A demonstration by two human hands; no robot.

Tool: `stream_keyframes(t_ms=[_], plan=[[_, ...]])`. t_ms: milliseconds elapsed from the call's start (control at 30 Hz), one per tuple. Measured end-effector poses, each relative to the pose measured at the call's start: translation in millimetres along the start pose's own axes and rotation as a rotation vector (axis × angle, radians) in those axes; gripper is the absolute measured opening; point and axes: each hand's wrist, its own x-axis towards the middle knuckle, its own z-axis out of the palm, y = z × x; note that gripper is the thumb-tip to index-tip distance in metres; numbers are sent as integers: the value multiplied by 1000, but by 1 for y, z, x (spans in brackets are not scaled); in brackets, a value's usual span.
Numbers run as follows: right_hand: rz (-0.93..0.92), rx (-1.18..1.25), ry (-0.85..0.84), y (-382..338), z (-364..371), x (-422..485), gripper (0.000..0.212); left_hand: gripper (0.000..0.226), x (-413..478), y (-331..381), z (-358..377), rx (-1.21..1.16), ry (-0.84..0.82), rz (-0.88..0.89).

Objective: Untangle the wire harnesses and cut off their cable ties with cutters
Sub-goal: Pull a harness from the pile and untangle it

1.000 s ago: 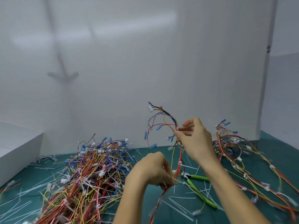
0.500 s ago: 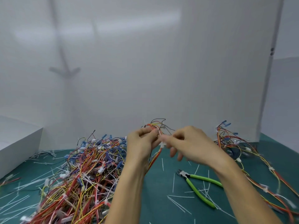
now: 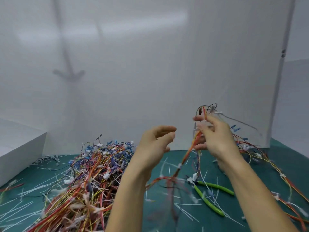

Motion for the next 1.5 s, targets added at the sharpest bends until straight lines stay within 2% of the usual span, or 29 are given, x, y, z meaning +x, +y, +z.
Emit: stream_keyframes(t_ms=[100,200,400,533,633,833,967,1200,1333,1400,1500], plan=[[-67,-82,126,7,-23,11,29,16,2,-10,-5,218,-52,-30],[-133,-138,148,10,-34,14,34,17,5,-14,-4,276,-97,-40],[-193,-76,151,10,-29,16,34,27,6,-30,-1,698,-398,-104],[-194,-29,223,12,-32,18,33,19,9,-44,-8,683,-514,-179],[-219,-31,222,13,-28,17,30,13,12,-49,-7,582,-363,-123],[-180,-93,-5,10,-10,10,29,13,14,-44,4,367,-53,-100],[-149,-165,-49,12,-8,11,27,16,15,-39,1,213,131,-105],[-153,-130,76,15,-20,17,27,21,21,-37,-23,139,302,-191],[-197,-122,252,15,-24,18,23,18,23,-42,-48,206,465,-198],[-209,-131,270,14,-27,18,23,16,21,-43,-60,90,592,-212],[-188,-150,212,13,-26,18,24,30,19,-46,-76,-101,743,-207]])
